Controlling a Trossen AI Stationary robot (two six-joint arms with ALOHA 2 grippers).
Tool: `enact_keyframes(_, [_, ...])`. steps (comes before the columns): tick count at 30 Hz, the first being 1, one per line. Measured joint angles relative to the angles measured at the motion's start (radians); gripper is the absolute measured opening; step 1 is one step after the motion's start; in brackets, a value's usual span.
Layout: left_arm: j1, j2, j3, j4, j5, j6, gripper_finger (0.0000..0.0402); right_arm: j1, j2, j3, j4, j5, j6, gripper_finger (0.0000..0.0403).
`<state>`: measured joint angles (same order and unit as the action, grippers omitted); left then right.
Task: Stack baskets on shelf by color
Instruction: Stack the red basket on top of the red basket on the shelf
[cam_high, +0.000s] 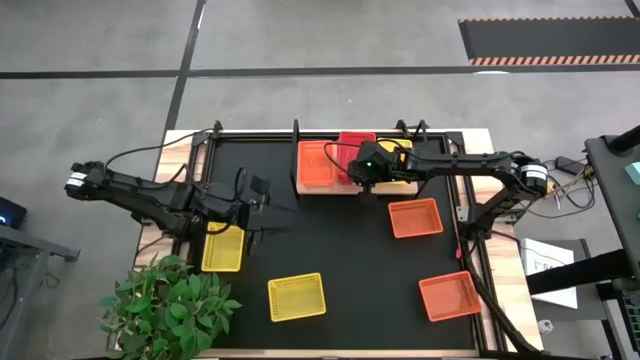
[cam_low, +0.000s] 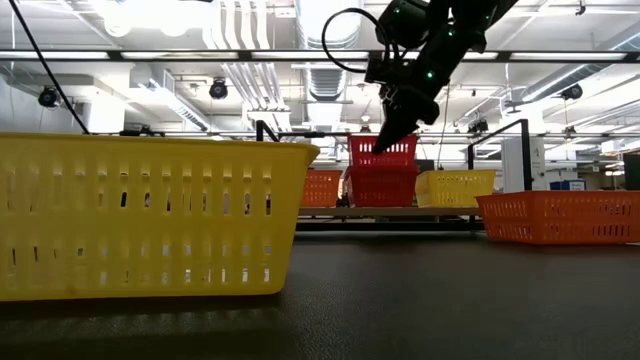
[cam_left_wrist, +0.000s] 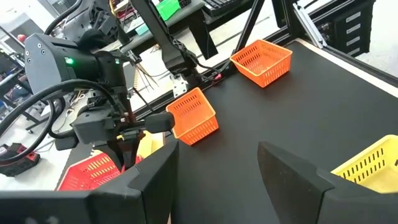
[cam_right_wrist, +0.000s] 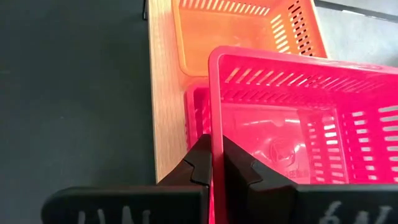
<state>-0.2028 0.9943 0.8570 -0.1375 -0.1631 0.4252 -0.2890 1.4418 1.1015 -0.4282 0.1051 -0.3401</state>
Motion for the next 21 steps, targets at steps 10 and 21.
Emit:
enact_keyframes(10, [0.000,0.000,0.000,0.004,0.000,0.000,0.0203,0.000,0.000,0.002,0.000,-0.002,0.000,0.0008])
enact_keyframes(21, [0.000,0.030,0.000,0.022,0.000,-0.002,0.0203,0.000,0.000,0.002,-0.001,-0.003,-0.024,0.0008])
